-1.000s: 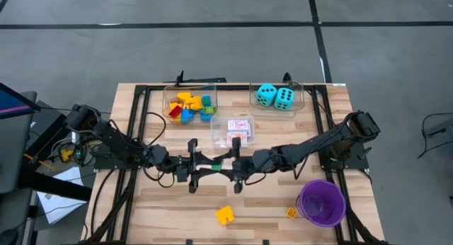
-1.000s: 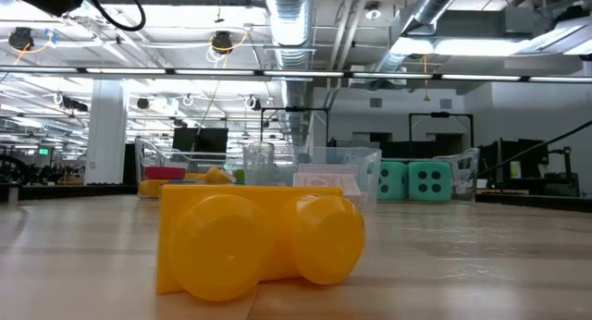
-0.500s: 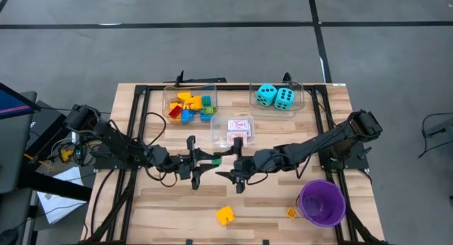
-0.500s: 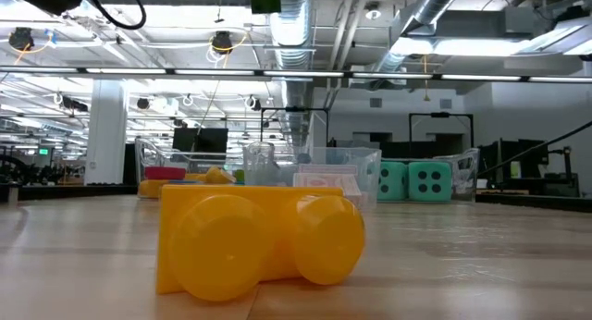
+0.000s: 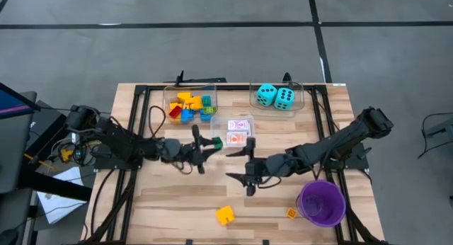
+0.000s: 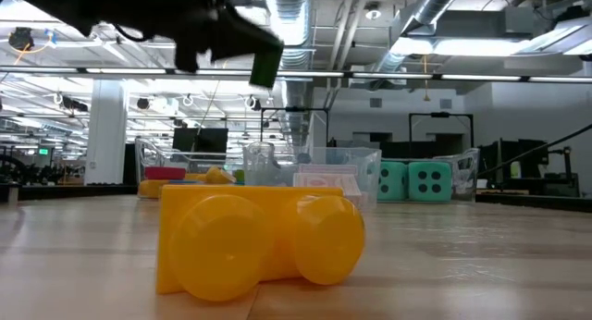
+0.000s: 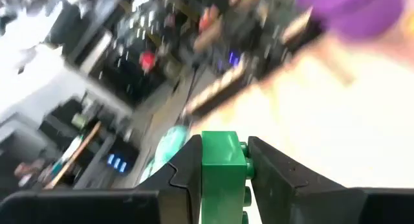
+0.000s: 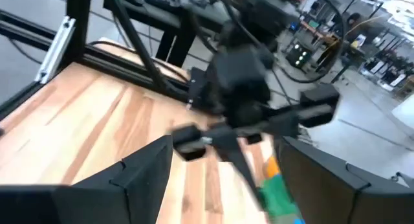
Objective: Pick & Place Toys
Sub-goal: Put the green game piece into the top left transparent bin
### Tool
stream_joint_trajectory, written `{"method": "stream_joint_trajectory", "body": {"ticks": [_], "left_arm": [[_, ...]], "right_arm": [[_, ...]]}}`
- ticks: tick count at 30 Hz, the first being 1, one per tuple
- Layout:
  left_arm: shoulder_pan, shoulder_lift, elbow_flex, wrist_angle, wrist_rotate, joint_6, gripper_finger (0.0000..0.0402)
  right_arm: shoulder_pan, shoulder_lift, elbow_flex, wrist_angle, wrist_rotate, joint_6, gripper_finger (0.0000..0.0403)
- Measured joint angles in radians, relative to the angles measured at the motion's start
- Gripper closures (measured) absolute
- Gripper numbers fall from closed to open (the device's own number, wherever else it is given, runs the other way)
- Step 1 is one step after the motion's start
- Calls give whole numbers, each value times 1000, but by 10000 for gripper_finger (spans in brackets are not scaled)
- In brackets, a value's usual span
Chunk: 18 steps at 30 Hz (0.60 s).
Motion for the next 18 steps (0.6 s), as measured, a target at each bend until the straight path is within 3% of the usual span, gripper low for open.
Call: {"method": "stream_joint_trajectory", "body": {"ticks": [7,11,14,18], "left_arm": [[148,-4,0,-204,-132,-35,309],[284,-39,0,-321,-198,-141,309],[405,-88,-1,-383,-159,-247,309],[577,-159,-30,-388,-11,-422,309]], "right_arm": [[47,-40,0,-90,19,95,126],[63,-41,0,-114,35,144,126],[74,-41,0,-137,71,185,126],[85,-41,0,-158,106,245,126]]}}
